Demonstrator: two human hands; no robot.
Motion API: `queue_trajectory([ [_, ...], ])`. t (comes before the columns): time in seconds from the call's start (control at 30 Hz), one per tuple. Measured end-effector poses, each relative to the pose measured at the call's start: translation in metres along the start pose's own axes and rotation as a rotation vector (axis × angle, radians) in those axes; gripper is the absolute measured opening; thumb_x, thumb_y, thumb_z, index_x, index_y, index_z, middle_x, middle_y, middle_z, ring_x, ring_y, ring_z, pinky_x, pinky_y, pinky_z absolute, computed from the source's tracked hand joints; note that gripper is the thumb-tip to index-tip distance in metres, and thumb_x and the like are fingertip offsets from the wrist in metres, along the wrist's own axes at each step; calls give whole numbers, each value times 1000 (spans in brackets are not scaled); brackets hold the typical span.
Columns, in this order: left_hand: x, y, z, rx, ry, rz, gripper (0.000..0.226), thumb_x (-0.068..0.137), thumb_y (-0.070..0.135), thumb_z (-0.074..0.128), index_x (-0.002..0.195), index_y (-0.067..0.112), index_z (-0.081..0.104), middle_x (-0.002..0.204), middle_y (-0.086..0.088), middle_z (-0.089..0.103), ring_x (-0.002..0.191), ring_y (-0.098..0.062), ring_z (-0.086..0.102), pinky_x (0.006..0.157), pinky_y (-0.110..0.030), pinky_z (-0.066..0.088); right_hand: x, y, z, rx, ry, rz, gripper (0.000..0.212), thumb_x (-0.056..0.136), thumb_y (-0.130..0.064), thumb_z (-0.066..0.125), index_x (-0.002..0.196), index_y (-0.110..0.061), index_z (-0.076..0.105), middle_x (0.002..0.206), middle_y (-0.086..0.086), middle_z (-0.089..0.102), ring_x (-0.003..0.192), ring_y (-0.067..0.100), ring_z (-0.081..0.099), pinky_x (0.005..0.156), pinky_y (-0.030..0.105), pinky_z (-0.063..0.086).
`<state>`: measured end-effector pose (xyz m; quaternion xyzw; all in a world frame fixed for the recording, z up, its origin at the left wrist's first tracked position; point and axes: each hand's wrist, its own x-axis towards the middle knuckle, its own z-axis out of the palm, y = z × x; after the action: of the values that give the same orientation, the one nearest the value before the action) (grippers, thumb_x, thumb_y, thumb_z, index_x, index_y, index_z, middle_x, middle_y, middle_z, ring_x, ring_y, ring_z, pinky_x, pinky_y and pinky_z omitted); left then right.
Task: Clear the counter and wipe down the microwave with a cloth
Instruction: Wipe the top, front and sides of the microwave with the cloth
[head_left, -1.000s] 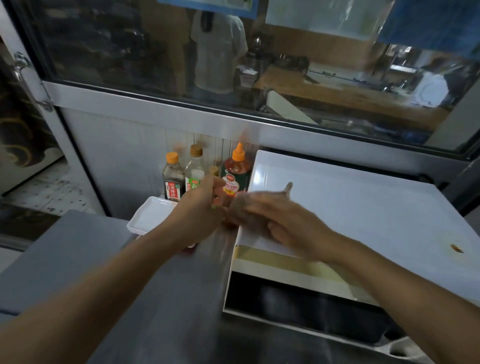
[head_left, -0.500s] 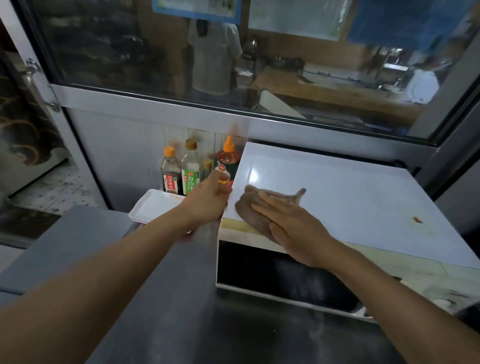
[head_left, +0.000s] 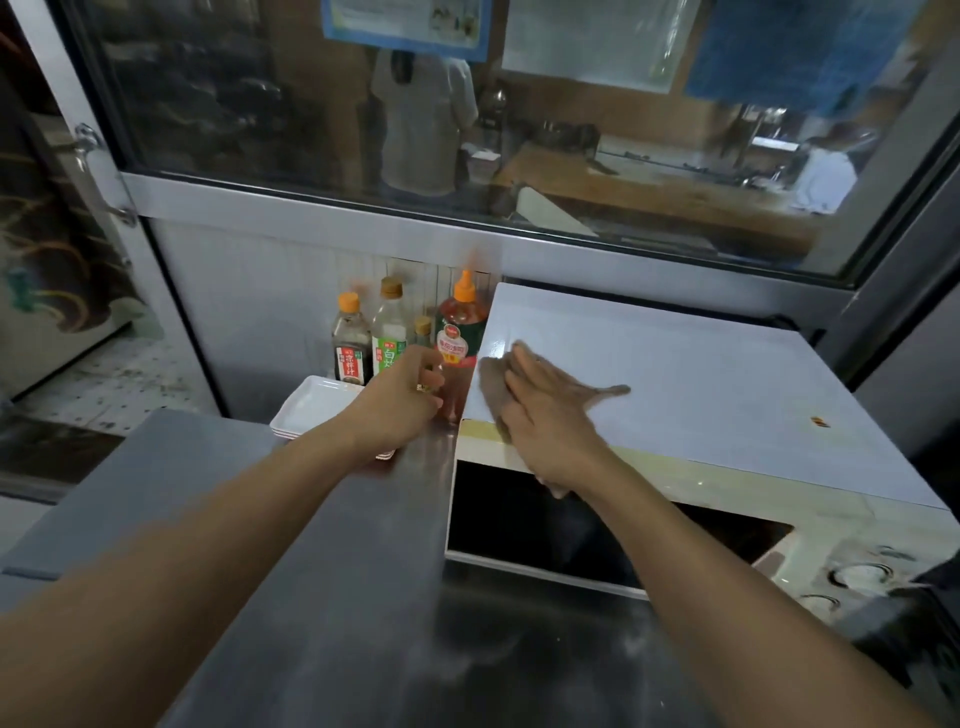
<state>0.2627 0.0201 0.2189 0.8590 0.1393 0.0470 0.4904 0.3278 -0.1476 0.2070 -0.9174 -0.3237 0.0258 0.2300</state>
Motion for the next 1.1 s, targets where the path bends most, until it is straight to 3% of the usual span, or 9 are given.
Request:
queue_trajectory([
  [0.1, -4, -2, -7, -26, 3, 14, 43, 89, -4, 46, 126, 17, 43, 113, -4, 57, 106, -24, 58, 84, -34, 46, 5, -19, -9, 92, -89, -120, 45, 101, -11, 32, 146, -8, 31, 158, 0, 8, 147, 16, 1, 116, 25, -1],
  [0.2, -5, -4, -13, -55, -14, 36, 44, 89, -5, 45, 127, 16, 44, 114, -4, 58, 105, -22, 59, 77, -26, 45, -18, -11, -16, -39, -238, -271, 59, 97, -13, 43, 150, -17, 18, 155, -8, -14, 144, 10, -19, 97, 10, -31],
  [0.23, -5, -6, -15, -61, -13, 47, 43, 89, -5, 46, 126, 17, 44, 113, -4, 58, 104, -21, 59, 75, -24, 44, -26, -5, -14, -124, -237, -293, 67, 95, -17, 48, 151, -22, 11, 153, -10, -22, 142, 8, -23, 94, 10, -33],
  [0.33, -4, -9, -18, -71, -11, 65, 40, 90, -3, 47, 123, 19, 46, 107, 0, 59, 100, -18, 58, 68, -21, 43, -30, -2, -1, -332, -114, -290, 71, 94, -32, 50, 151, -27, 8, 157, -8, -18, 144, 10, -18, 118, 32, -6],
  [0.43, -2, -12, -22, -66, -22, 72, 41, 90, -1, 48, 124, 20, 46, 110, 1, 59, 104, -18, 58, 77, -23, 45, -5, -16, 11, -321, -62, -266, 55, 98, -41, 37, 148, -26, 23, 159, -4, -4, 145, 13, -12, 119, 37, 1],
  [0.57, -2, -14, -31, -61, -21, 74, 39, 89, 1, 49, 121, 23, 48, 112, -1, 59, 103, -21, 59, 82, -34, 48, 41, -21, 13, -197, -52, -149, 37, 99, -34, 31, 125, -20, 53, 157, -2, 13, 145, 16, 7, 117, 38, 13],
  [0.83, -8, -17, -37, 1, -29, 108, 38, 88, 0, 44, 120, 21, 49, 113, -3, 59, 103, -21, 58, 78, -33, 50, 101, -10, 8, -233, -30, 33, 38, 99, -30, 30, 132, -23, 48, 157, 1, 14, 145, 19, 12, 114, 39, 18],
  [0.93, -10, -14, -35, 6, -33, 134, 31, 90, 0, 43, 114, 19, 51, 109, -4, 61, 100, -20, 58, 86, -37, 49, 68, -15, 13, -176, -33, -30, 36, 99, -30, 32, 125, -23, 54, 157, -2, 14, 145, 17, 11, 114, 39, 21],
  [1.1, -7, -7, -23, -7, -57, 193, 26, 91, 3, 46, 108, 22, 50, 96, 10, 58, 96, -15, 57, 77, -24, 44, 4, -12, 24, -281, 57, -247, 54, 92, -50, 31, 140, -27, 41, 157, 0, 19, 143, 19, 19, 114, 37, 20],
])
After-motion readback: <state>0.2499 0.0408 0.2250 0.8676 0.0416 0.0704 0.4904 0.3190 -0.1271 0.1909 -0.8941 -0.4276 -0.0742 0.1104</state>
